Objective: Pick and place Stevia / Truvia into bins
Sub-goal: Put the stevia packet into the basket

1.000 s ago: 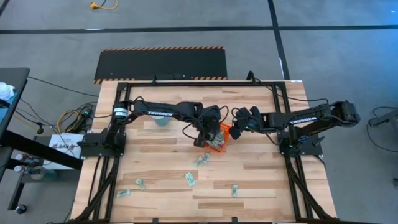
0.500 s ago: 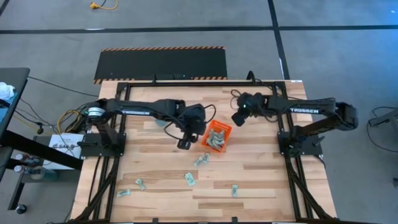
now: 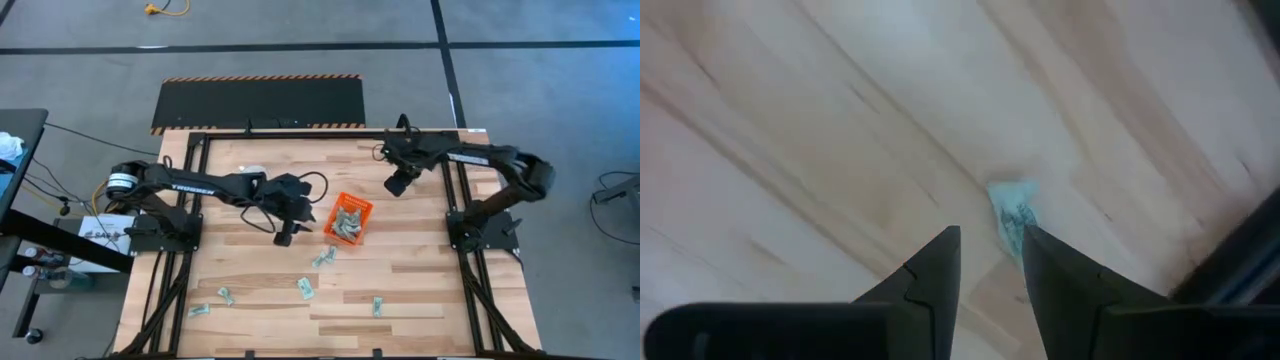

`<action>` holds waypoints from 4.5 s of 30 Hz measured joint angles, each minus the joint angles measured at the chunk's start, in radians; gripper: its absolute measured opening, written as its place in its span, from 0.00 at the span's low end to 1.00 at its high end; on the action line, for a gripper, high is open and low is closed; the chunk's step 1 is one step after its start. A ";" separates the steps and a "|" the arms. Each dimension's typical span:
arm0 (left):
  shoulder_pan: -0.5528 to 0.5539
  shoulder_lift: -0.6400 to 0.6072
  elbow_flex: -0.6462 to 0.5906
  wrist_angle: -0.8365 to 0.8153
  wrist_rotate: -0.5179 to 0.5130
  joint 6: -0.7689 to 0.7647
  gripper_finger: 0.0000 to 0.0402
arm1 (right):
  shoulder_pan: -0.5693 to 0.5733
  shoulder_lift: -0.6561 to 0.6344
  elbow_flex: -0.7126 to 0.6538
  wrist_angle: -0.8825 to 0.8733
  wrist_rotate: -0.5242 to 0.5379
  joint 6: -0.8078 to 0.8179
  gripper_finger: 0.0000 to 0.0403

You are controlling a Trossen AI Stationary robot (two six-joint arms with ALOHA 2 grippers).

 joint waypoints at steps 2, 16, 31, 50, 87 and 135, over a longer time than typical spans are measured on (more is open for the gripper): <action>0.000 -0.014 -0.034 0.043 0.000 -0.010 0.33 | -0.013 0.062 0.031 -0.029 0.001 -0.033 0.26; 0.000 -0.010 -0.055 0.064 0.000 -0.037 0.33 | -0.052 0.314 0.182 -0.207 0.081 -0.213 0.26; 0.000 -0.010 -0.055 0.072 -0.001 -0.029 0.33 | -0.090 0.346 0.181 -0.189 0.048 -0.305 0.35; 0.000 -0.009 -0.055 0.072 -0.001 -0.028 0.33 | -0.125 0.346 0.180 -0.133 -0.028 -0.330 0.47; 0.001 -0.005 -0.054 0.080 -0.002 -0.034 0.33 | -0.083 0.322 0.108 -0.087 -0.024 -0.264 0.04; -0.156 0.275 -0.053 0.200 -0.002 -0.430 0.33 | 0.540 0.009 0.128 0.284 -0.063 0.052 0.21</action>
